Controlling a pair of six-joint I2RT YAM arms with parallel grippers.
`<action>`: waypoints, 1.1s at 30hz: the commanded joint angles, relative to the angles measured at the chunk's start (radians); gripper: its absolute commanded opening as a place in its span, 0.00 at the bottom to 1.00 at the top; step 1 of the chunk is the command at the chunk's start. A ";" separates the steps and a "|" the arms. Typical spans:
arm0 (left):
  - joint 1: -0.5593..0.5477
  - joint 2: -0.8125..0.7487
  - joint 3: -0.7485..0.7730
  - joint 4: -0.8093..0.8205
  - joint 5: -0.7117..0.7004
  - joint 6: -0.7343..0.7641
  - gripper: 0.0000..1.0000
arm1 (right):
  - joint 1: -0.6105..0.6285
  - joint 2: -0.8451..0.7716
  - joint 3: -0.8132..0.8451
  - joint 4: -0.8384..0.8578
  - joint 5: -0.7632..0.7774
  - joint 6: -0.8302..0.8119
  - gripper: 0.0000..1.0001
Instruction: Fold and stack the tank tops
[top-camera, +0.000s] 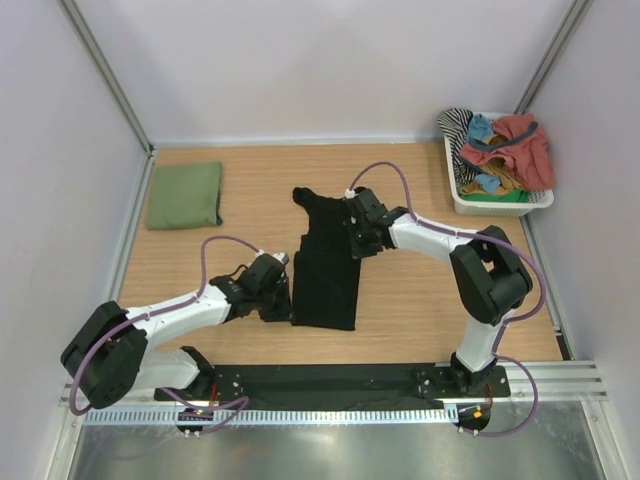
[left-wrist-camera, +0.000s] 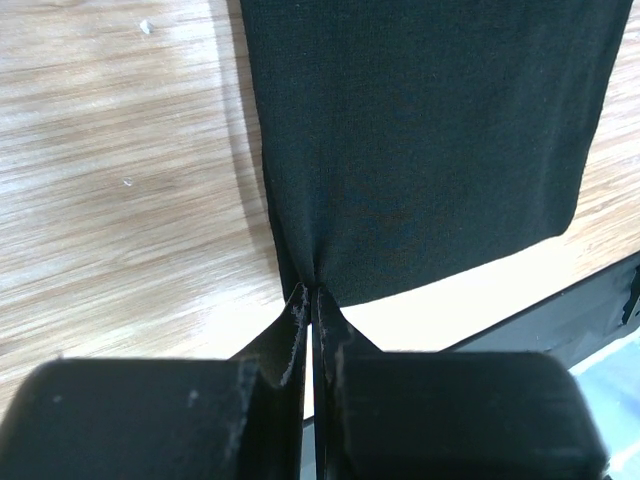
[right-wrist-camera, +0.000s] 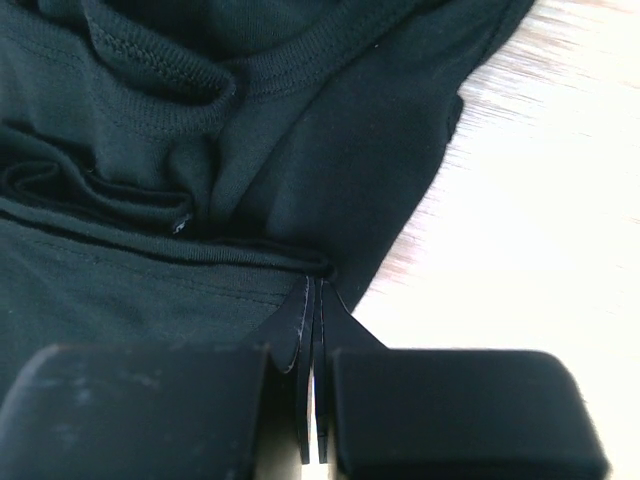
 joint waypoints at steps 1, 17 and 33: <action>-0.014 -0.011 0.000 -0.009 0.012 0.003 0.00 | -0.004 -0.088 0.034 -0.004 0.021 0.001 0.01; -0.042 0.032 0.003 -0.005 -0.007 -0.006 0.02 | -0.052 -0.133 0.014 -0.012 0.019 0.043 0.01; -0.062 0.054 0.006 -0.003 -0.020 -0.016 0.02 | -0.071 -0.047 -0.025 0.050 0.004 0.038 0.05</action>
